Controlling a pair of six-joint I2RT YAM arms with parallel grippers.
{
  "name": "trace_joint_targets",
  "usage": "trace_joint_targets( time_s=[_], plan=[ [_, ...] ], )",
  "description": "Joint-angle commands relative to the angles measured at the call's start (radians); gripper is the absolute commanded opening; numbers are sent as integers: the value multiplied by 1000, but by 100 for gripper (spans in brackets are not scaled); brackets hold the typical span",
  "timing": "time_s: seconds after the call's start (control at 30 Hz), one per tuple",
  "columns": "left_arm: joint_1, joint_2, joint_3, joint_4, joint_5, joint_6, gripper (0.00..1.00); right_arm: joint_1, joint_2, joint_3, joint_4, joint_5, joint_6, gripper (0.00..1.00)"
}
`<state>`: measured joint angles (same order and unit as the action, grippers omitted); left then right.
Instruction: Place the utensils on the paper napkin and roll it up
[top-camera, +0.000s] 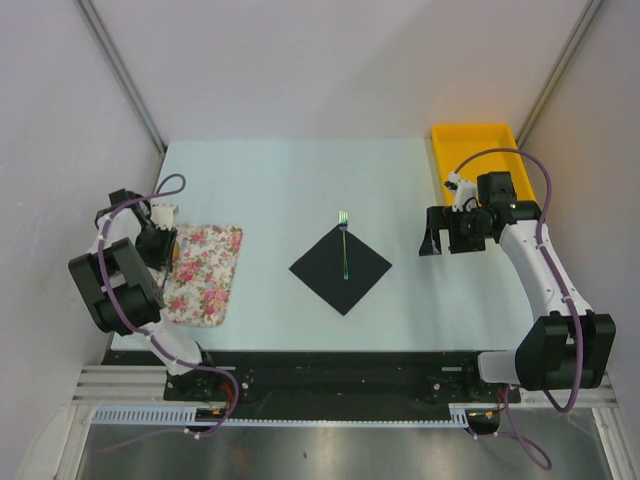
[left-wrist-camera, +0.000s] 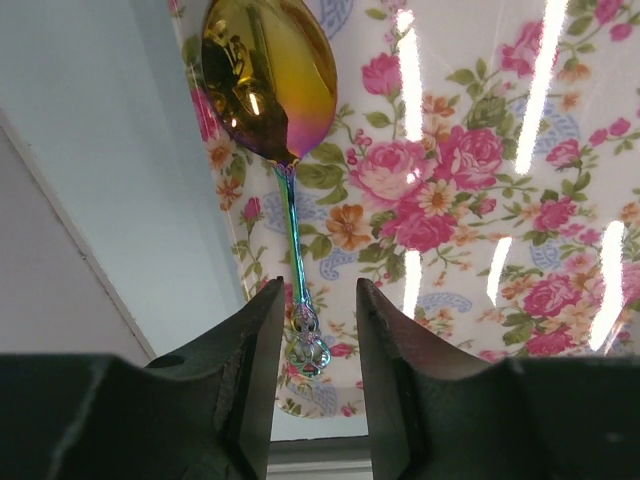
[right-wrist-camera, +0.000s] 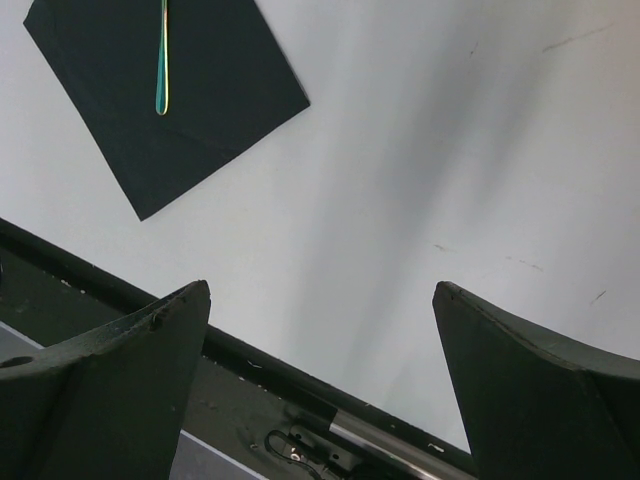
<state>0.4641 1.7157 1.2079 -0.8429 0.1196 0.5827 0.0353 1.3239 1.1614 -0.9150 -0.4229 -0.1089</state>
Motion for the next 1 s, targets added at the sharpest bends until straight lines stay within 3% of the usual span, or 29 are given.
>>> trace_joint_targets(
  time_s=[0.0, 0.63, 0.87, 0.9, 0.97],
  plan=[
    [13, 16, 5, 53, 23, 37, 39, -3, 15, 11, -2, 7, -11, 100],
    [18, 157, 27, 90, 18, 5, 31, -3, 23, 11, 7, 16, -6, 100],
    [19, 174, 61, 27, 83, -36, 10, -5, 31, 17, 21, 10, 3, 100],
    [18, 174, 68, 18, 104, -46, 2, -3, 31, 18, 22, 9, 3, 100],
    [16, 162, 99, -24, 141, -82, 0, -3, 29, 20, 22, 6, 5, 100]
  ],
)
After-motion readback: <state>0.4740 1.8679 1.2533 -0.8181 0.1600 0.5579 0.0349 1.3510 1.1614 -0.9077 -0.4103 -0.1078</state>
